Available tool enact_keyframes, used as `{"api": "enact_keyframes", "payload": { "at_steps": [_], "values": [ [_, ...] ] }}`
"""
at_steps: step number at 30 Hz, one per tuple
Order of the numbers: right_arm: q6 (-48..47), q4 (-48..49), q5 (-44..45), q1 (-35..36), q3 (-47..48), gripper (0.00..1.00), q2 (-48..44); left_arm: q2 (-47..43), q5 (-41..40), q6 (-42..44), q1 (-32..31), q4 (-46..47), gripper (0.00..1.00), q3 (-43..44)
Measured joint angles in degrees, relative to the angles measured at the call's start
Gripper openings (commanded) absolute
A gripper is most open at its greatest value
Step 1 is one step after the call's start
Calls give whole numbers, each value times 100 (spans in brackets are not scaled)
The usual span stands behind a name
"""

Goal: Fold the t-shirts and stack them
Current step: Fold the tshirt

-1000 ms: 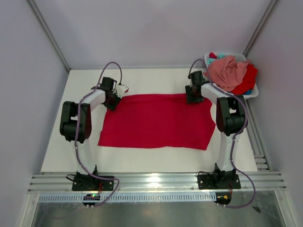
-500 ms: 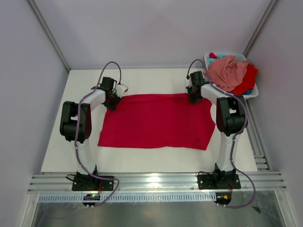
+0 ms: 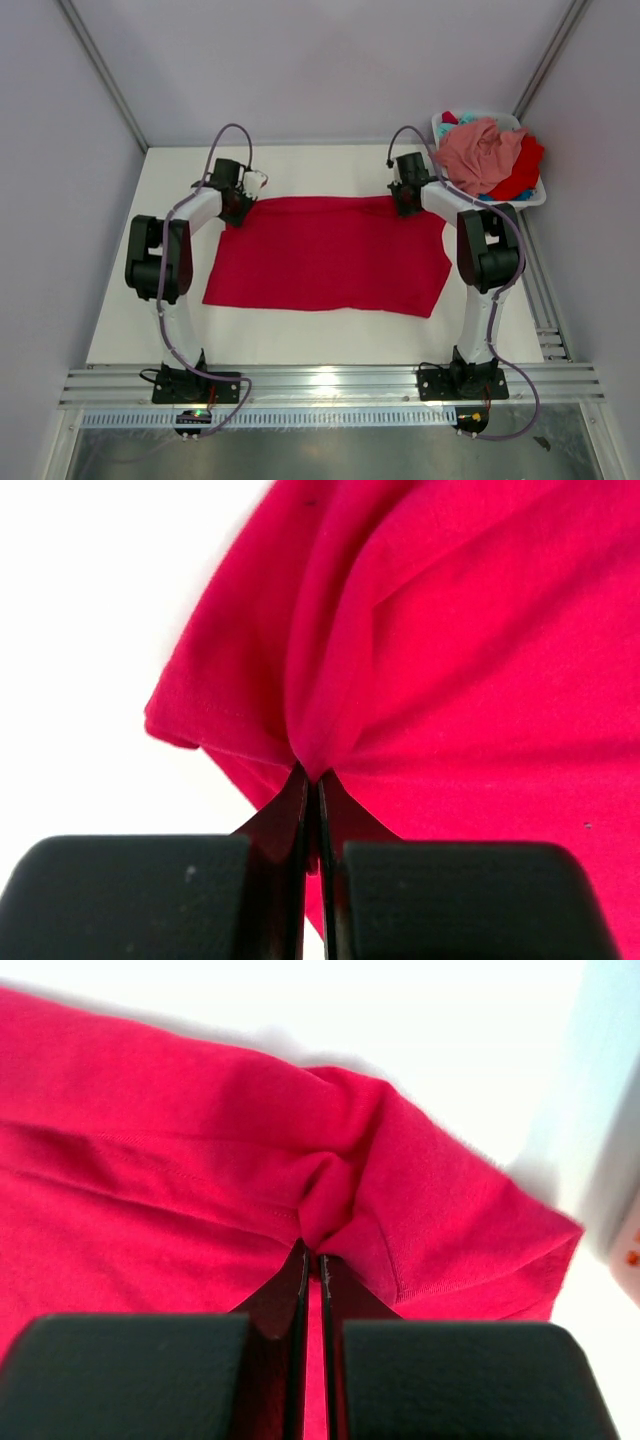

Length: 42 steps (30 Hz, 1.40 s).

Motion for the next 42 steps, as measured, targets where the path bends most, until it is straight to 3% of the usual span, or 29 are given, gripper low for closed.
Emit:
{"api": "enact_keyframes", "payload": {
  "at_steps": [20, 21, 24, 28, 30, 32, 34, 35, 36, 42],
  "values": [
    [-914, 146, 302, 212, 649, 3, -304, -297, -431, -101, -4, -136, 0, 632],
    [-916, 111, 302, 208, 647, 3, -304, -297, -420, -61, -4, -227, 1, 675],
    [-916, 72, 302, 208, 595, 3, -317, -295, -413, 24, -4, -492, 18, 868],
    [-916, 26, 299, 208, 490, 3, -321, -295, -323, 76, -4, -592, 21, 986],
    [-916, 11, 299, 208, 468, 3, -321, -293, -251, 85, -4, -651, 32, 990],
    [-916, 7, 297, 208, 461, 3, -323, -262, -199, 98, -4, -728, 35, 1023],
    [-916, 7, 295, 208, 452, 3, -332, -214, -170, 105, -4, -780, 30, 1067],
    [-916, 7, 295, 208, 448, 3, -337, -192, -164, 109, -4, -807, 7, 1082],
    [-916, 7, 295, 208, 439, 3, -348, -173, -155, 98, -4, -820, 0, 1093],
    [-916, 9, 297, 208, 402, 3, -361, -157, -68, 136, -4, -874, 0, 1097]
  ]
}}
